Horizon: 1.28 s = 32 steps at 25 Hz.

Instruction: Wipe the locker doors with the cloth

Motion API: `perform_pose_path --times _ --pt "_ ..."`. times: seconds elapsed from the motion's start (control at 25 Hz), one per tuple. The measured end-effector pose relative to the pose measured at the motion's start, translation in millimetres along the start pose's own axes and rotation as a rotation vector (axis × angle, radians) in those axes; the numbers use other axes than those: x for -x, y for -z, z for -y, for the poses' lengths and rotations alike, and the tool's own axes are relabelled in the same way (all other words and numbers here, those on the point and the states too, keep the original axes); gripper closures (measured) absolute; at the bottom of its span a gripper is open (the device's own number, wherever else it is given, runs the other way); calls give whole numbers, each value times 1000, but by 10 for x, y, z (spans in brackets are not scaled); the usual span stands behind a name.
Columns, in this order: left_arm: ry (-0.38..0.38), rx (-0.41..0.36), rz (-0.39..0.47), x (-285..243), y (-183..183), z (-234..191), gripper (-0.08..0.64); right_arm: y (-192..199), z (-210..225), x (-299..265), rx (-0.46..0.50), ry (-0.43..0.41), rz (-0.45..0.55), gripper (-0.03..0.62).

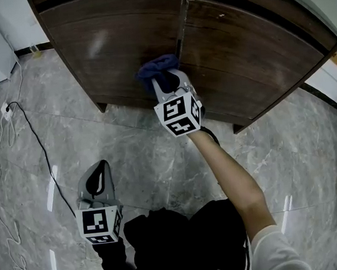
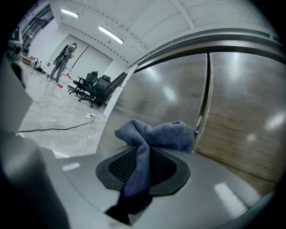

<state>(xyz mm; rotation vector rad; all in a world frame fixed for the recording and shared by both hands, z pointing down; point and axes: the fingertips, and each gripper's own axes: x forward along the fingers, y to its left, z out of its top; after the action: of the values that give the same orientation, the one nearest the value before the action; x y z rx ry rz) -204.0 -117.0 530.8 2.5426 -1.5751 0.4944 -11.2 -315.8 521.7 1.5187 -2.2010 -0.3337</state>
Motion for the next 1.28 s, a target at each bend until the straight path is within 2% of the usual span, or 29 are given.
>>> perform_pose_path --times 0.44,1.0,1.28 --pt "-13 12 -13 -15 77 -73 559 617 -389 -200 8 -63 -95 497" --pt "-21 18 -25 -16 127 -113 560 1064 -705 -367 6 -122 -190 499" --pt "-26 25 -25 0 149 -128 559 1116 -755 -409 -15 -135 -208 497"
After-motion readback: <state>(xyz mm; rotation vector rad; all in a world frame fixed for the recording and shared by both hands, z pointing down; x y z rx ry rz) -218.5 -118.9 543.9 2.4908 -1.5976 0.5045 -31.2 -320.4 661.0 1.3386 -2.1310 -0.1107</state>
